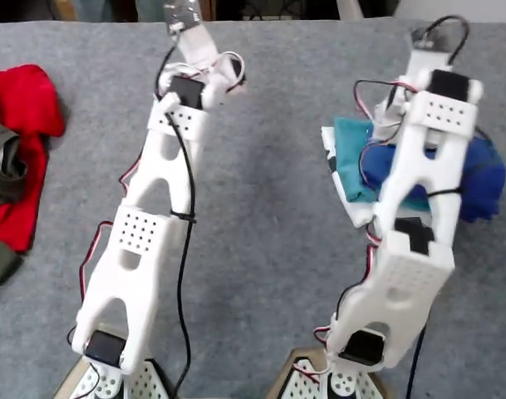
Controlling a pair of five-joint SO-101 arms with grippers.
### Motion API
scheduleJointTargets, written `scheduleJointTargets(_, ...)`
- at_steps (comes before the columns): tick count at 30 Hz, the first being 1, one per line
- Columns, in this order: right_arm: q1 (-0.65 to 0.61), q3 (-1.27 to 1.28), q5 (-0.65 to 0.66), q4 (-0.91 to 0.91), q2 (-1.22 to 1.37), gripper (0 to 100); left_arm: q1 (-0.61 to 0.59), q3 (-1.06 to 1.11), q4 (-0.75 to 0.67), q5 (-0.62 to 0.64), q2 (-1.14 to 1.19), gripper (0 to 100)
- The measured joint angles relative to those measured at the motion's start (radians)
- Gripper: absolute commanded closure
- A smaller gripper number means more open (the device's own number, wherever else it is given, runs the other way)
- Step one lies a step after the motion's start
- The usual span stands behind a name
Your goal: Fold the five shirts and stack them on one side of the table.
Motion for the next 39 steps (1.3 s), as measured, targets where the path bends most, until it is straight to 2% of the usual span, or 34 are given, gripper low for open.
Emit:
scheduleJointTargets(3, -0.034, 0.011, -0.009, 0.058, 0.038, 96.2, -0.023, -0.046, 0.057, -0.029, -0.002, 91)
scheduleJointTargets(11, -0.141, 0.129, -0.115, 0.063, 0.089, 96.0, -0.095, -0.06, 0.169, -0.04, -0.077, 91)
scheduleJointTargets(18, -0.127, 0.025, -0.147, 0.08, 0.089, 96.0, -0.13, -0.06, 0.213, -0.04, -0.155, 91)
scheduleJointTargets(24, -0.081, -0.157, -0.15, 0.157, 0.084, 96.2, -0.135, -0.06, 0.224, -0.04, -0.175, 91)
scheduleJointTargets(28, -0.017, -0.175, -0.153, 0.163, 0.037, 96.2, -0.135, -0.06, 0.224, -0.04, -0.186, 91)
scheduleJointTargets(36, 0.199, 0.029, -0.129, 0.155, 0.008, 95.9, -0.138, -0.06, 0.224, -0.04, -0.215, 91)
scheduleJointTargets(39, 0.269, 0.112, -0.123, 0.087, 0.017, 95.9, -0.138, -0.06, 0.229, -0.04, -0.215, 91)
